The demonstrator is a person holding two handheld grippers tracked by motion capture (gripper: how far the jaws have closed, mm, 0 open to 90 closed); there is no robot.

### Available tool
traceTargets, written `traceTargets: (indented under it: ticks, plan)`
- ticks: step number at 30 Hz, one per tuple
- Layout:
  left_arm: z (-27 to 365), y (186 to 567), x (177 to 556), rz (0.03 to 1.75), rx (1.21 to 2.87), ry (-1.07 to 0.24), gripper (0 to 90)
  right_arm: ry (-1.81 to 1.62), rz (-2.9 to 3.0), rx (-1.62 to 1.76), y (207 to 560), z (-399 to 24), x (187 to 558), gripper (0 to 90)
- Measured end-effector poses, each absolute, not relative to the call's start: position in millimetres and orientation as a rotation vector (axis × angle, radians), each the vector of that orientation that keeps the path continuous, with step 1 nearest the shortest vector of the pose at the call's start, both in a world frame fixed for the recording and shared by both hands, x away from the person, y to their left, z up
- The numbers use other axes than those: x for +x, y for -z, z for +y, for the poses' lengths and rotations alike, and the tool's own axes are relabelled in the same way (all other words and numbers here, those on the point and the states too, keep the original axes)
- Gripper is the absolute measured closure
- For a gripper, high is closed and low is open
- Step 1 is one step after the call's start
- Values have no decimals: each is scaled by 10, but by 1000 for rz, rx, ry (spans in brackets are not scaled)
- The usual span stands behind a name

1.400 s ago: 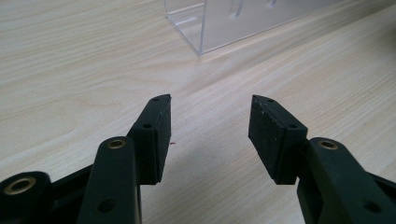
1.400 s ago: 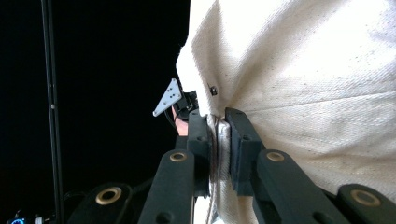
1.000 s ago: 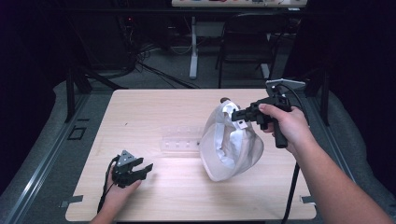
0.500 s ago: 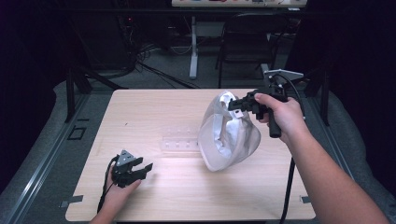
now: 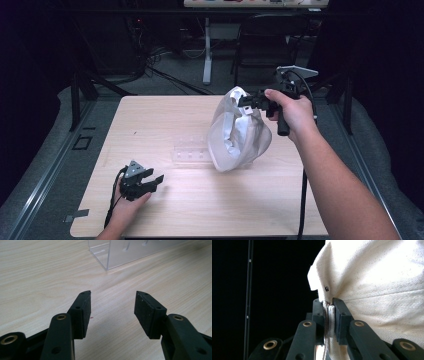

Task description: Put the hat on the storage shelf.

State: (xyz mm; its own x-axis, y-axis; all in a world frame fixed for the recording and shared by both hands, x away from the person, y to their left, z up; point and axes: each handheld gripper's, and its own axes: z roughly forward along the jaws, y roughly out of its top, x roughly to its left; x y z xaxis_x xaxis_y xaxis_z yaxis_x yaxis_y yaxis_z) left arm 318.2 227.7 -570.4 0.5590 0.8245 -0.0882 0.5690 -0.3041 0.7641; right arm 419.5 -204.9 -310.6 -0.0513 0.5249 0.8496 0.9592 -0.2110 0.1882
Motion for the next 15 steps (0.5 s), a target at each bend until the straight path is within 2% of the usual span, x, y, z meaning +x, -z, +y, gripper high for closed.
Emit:
traceTargets:
  ticks: [15]
  plan:
    - [2251,5715,3179,1109,1995,-419,478,1261,-1482,-1842,3089,-2026,4382,815]
